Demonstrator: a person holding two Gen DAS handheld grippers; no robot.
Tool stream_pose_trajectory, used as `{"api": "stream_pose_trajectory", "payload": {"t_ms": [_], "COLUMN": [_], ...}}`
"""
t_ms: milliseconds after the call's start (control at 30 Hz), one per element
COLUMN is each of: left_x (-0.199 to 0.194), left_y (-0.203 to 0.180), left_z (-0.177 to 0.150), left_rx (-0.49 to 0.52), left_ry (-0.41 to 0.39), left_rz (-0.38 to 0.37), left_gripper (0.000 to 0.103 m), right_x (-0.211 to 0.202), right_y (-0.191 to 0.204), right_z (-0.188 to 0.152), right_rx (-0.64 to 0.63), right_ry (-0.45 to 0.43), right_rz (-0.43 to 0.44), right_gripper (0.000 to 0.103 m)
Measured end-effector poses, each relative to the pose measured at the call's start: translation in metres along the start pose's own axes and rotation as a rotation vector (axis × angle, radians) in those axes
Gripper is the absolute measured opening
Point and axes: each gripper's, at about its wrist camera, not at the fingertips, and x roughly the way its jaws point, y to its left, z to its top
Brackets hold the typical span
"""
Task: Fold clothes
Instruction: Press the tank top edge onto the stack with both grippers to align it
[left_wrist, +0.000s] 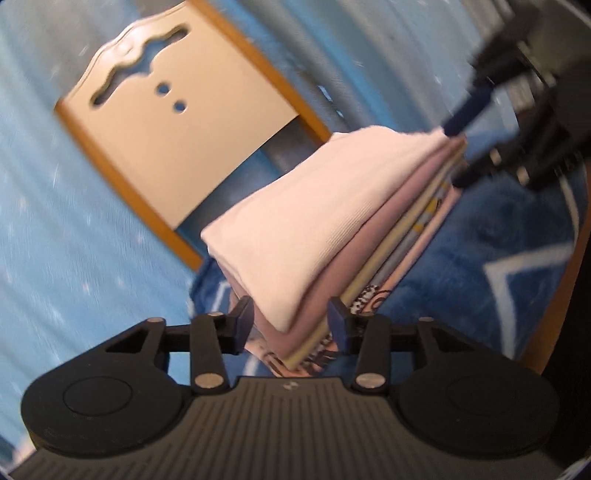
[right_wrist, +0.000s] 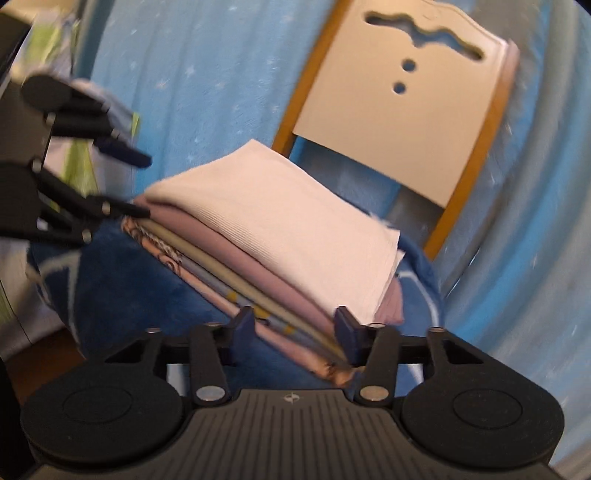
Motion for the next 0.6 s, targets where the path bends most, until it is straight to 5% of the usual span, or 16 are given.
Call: {"api": "stream_pose_trajectory", "payload": {"t_ms": [33,200,600], "left_x": [0.003,0.017,0.016], "left_y": [-0.003,-0.011,-0.008], "left_z": [0.000,-0.004,-0.008], "left_rx": [0.049,0.212,0.211], "left_ry": [0.001,0.002,-0.023], "left_rz": [0.002,0.025,0.011], "left_gripper": [0.019,0.018,0.018], "right_x": [0.003,0.014,0.004], "right_y": [0.000,-0.003,-0.006], "right_z": [-0.001,-0.007,0.001], "right_rx": [-0.041,-0.185,-0.263], "right_ry": [0.003,0.020,-0.039], "right_rz": [-0.010,-0.034,-0.063], "right_gripper": [0.029,0.028,0.025]}}
